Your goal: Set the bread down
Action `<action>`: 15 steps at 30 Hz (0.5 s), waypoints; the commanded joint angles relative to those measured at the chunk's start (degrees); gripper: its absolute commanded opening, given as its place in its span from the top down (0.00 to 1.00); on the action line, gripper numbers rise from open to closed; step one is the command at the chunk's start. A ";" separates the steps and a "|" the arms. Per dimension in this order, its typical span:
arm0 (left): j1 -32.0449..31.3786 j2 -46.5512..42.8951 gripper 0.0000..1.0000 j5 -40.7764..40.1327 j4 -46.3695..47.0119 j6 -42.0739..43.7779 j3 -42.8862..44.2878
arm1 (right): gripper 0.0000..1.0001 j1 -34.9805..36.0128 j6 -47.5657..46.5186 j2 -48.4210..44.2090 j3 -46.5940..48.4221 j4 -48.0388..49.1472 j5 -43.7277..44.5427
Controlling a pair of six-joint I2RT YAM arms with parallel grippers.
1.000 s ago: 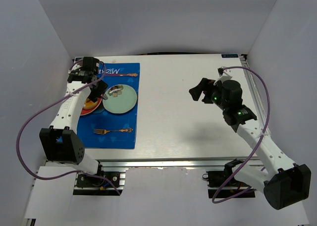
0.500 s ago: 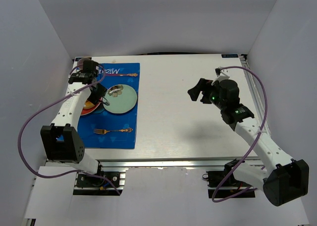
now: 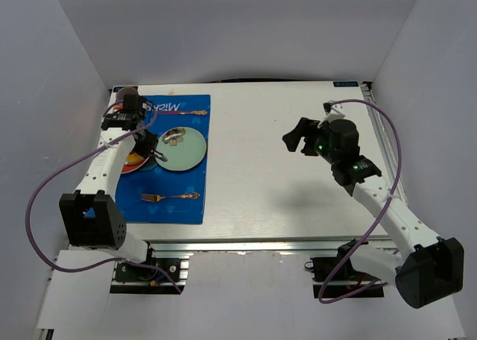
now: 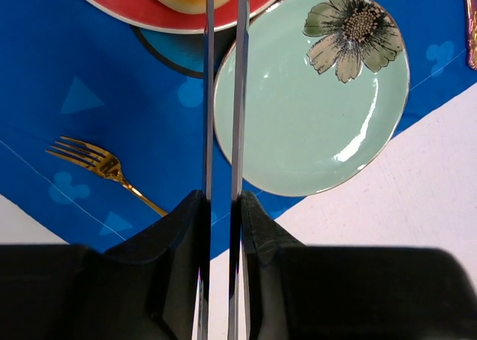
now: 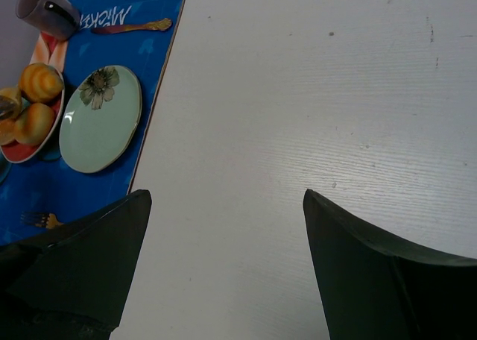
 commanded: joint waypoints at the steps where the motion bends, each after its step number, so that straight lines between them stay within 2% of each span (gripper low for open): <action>1: 0.75 -4.32 1.00 -3.53 -2.33 -0.82 0.49 | 0.11 0.26 -0.38 0.21 2.27 2.19 0.03; 15: 0.75 -13.99 1.00 -9.43 -9.29 0.23 4.80 | 0.11 0.35 -0.03 1.35 3.50 2.28 -1.03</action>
